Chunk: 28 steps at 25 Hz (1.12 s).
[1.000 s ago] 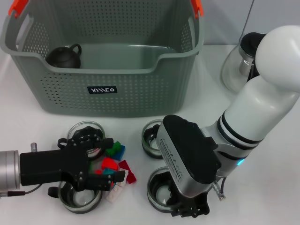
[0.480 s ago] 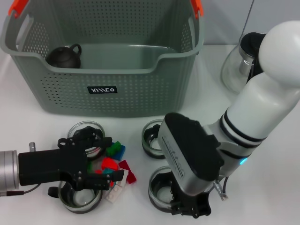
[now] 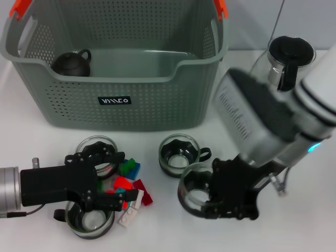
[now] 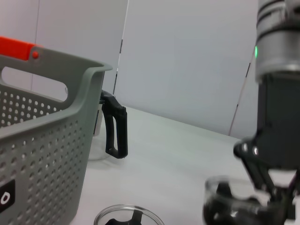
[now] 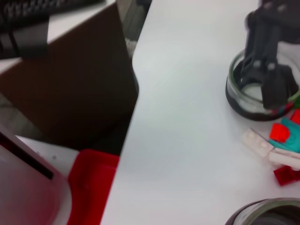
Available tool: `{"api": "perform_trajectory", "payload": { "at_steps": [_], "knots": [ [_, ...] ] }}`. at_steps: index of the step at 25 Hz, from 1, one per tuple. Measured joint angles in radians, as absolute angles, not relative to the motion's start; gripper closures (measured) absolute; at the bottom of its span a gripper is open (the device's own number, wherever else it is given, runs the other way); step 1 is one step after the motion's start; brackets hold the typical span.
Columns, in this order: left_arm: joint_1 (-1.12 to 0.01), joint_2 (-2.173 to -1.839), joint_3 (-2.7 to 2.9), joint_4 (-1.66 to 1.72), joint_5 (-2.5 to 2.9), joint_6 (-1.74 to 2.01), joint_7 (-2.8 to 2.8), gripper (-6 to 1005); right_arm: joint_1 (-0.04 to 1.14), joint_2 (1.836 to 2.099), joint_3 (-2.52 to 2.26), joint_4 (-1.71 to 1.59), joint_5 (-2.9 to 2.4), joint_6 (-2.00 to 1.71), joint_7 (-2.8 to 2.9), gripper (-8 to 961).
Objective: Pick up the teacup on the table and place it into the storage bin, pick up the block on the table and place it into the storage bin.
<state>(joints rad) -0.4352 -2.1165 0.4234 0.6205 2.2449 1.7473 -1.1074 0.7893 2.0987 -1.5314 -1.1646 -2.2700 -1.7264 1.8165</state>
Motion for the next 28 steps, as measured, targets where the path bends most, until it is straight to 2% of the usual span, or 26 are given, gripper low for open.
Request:
{"api": "perform_trajectory", "payload": {
  "at_steps": [5, 11, 16, 23, 28],
  "knots": [
    [-0.439, -2.115, 0.423, 0.62, 2.244, 1.746, -1.107, 49, 0.822, 2.094, -1.35, -1.21, -2.285, -1.899, 1.841, 894],
    [-0.442, -2.113, 0.423, 0.621, 2.244, 1.745, -1.107, 50, 0.918, 2.094, -1.186, -1.285, -2.299, -1.981, 1.908, 895],
    [-0.45, -2.112, 0.423, 0.619, 2.244, 1.746, -1.107, 50, 1.015, 2.109, -1.074, -1.309, -2.283, -1.941, 1.921, 895],
    [-0.456, -2.11, 0.423, 0.62, 2.244, 1.746, -1.109, 49, 1.073, 2.107, -1.087, -1.253, -2.172, -1.549, 2.044, 894],
    [-0.459, -2.109, 0.423, 0.619, 2.243, 1.746, -1.108, 49, 1.149, 2.1, -1.159, -1.024, -2.199, -1.187, 2.128, 894]
  ]
}}
